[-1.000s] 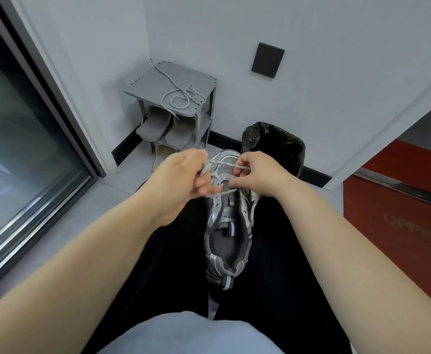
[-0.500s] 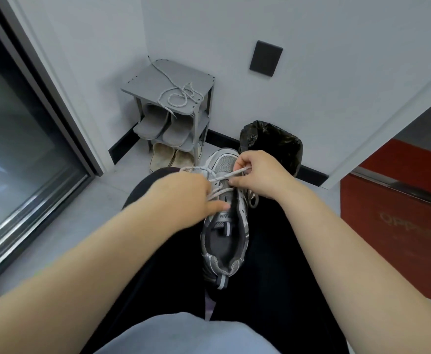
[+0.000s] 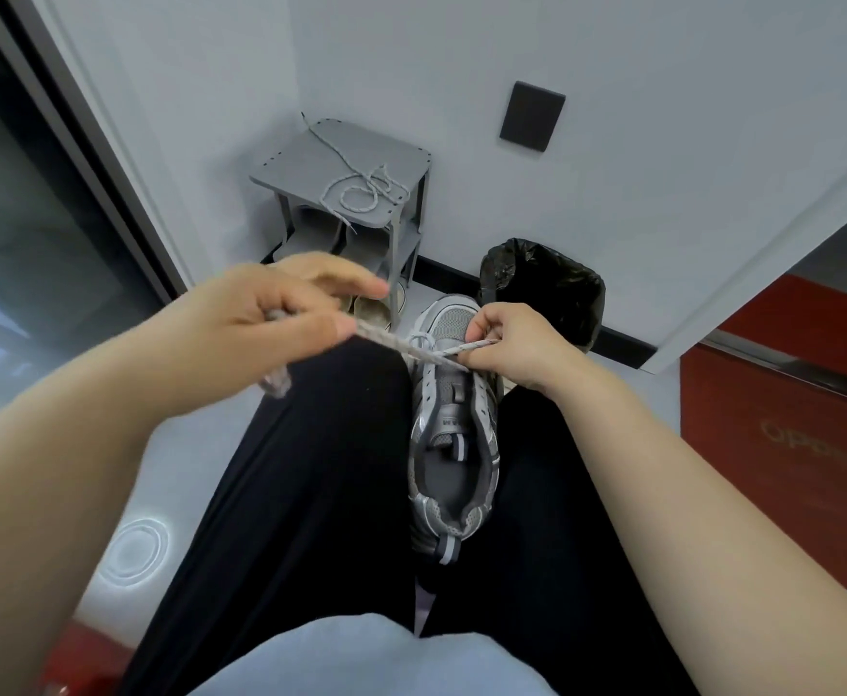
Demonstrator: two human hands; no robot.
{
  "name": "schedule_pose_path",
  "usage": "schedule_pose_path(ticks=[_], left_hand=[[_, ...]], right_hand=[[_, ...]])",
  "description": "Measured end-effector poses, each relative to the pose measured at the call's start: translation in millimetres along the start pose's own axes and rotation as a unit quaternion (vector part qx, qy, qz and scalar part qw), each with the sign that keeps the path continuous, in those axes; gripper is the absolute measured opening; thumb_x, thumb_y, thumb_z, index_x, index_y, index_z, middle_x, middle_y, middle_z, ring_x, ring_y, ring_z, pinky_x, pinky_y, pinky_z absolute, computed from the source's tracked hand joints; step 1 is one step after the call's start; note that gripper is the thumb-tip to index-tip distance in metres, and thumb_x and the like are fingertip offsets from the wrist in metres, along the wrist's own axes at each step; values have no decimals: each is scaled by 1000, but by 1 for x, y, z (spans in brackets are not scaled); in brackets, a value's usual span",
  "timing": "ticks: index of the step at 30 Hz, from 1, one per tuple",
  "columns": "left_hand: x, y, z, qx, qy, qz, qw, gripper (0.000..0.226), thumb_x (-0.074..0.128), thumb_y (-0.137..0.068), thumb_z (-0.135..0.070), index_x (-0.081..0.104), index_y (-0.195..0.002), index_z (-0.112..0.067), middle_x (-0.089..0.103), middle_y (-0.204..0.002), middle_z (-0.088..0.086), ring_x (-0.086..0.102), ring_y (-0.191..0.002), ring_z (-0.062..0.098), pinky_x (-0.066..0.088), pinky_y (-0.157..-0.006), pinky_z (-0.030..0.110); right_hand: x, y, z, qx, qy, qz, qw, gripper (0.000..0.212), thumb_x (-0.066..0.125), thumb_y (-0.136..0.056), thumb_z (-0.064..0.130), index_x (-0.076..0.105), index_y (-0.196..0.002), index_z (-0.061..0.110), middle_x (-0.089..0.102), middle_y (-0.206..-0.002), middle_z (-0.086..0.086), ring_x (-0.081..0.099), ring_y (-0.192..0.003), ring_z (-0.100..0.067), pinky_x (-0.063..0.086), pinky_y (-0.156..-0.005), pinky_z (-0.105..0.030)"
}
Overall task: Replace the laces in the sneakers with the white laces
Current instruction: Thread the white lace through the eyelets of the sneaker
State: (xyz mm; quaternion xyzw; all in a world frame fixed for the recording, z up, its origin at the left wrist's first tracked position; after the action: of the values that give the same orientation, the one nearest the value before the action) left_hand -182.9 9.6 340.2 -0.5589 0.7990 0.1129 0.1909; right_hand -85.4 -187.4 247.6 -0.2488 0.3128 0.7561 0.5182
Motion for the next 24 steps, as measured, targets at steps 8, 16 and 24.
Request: schedule_pose_path(ticks=[8,16,24], left_hand=[[50,0,6,-128,189,76,971,49,56,-86,-29,43,-43,-9,45,-39,5,46,-39,17,53,-68,22],[14,-20,32,-193,-211,-55,957,23,54,-88,-37,49,-80,-16,66,-74,-2,56,-52,14,43,-48,24],[87,-51,30,-111,-429,77,893,43,41,-89,-56,37,-64,-21,44,-66,-4,45,-70,20,38,-63,31]], right_hand=[[-2,-3,-9,7,-14,2,1000,51,77,-67,14,29,-55,21,36,-54,4,30,-54,-15,31,-56,-27],[-18,5,14,-20,-331,8,944,31,69,-79,7,52,-55,16,51,-52,6,49,-52,-5,43,-61,-20],[-24,14,20,-58,-140,-16,988,34,56,-90,34,49,-60,20,52,-58,7,50,-54,-7,42,-63,-22]])
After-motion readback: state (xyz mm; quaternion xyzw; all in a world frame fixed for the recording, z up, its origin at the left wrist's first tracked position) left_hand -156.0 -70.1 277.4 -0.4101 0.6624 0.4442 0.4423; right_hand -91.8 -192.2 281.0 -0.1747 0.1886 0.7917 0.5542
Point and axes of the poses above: each hand's wrist, its own y-axis away from the middle knuckle, its own x-axis out of the palm, z = x × y, the point moved 7 cm from there along -y, towards the middle knuckle
